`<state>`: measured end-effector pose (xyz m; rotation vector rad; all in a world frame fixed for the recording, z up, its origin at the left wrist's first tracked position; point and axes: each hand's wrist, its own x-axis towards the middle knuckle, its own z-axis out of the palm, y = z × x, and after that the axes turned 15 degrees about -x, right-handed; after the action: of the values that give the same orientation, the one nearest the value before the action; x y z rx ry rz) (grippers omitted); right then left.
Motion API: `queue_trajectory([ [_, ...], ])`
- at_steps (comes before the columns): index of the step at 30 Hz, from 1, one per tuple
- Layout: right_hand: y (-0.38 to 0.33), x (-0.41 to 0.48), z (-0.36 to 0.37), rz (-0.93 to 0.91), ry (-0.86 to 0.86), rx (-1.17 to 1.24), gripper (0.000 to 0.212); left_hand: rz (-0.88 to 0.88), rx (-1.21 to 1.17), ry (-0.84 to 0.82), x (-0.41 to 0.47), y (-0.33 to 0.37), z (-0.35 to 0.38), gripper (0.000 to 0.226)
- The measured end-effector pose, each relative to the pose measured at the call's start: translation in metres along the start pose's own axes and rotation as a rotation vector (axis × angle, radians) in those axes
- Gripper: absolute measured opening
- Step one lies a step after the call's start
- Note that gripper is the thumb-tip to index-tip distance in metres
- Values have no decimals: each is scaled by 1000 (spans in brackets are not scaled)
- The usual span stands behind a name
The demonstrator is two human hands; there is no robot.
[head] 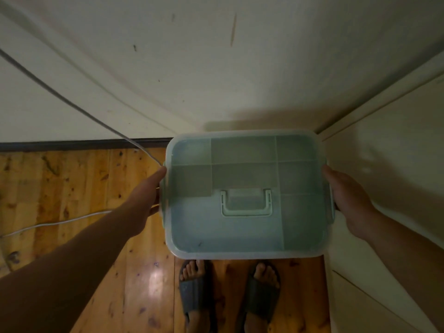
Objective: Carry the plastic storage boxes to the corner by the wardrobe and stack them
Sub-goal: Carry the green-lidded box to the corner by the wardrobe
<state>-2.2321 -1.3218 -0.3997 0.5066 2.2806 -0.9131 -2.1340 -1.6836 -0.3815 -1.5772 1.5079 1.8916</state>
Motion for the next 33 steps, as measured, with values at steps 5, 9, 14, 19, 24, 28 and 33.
queue_trajectory([
  [5,4,23,17,-11,-38,-6,50,2,22,-17,25,-9,1,54],
  [9,6,35,28,0,-60,0,50,-7,45,-4,45,-15,-2,61],
  [14,8,53,33,20,-60,-13,57,2,63,-23,65,-18,5,60],
  [19,11,66,32,36,-69,-16,72,3,87,-55,77,-20,13,59],
  [24,14,77,32,58,-72,-20,75,12,114,-74,86,-21,19,59],
  [28,17,82,34,65,-81,-15,69,10,119,-77,89,-20,21,51],
  [33,20,87,36,80,-75,-18,66,11,113,-59,92,-25,20,47],
])
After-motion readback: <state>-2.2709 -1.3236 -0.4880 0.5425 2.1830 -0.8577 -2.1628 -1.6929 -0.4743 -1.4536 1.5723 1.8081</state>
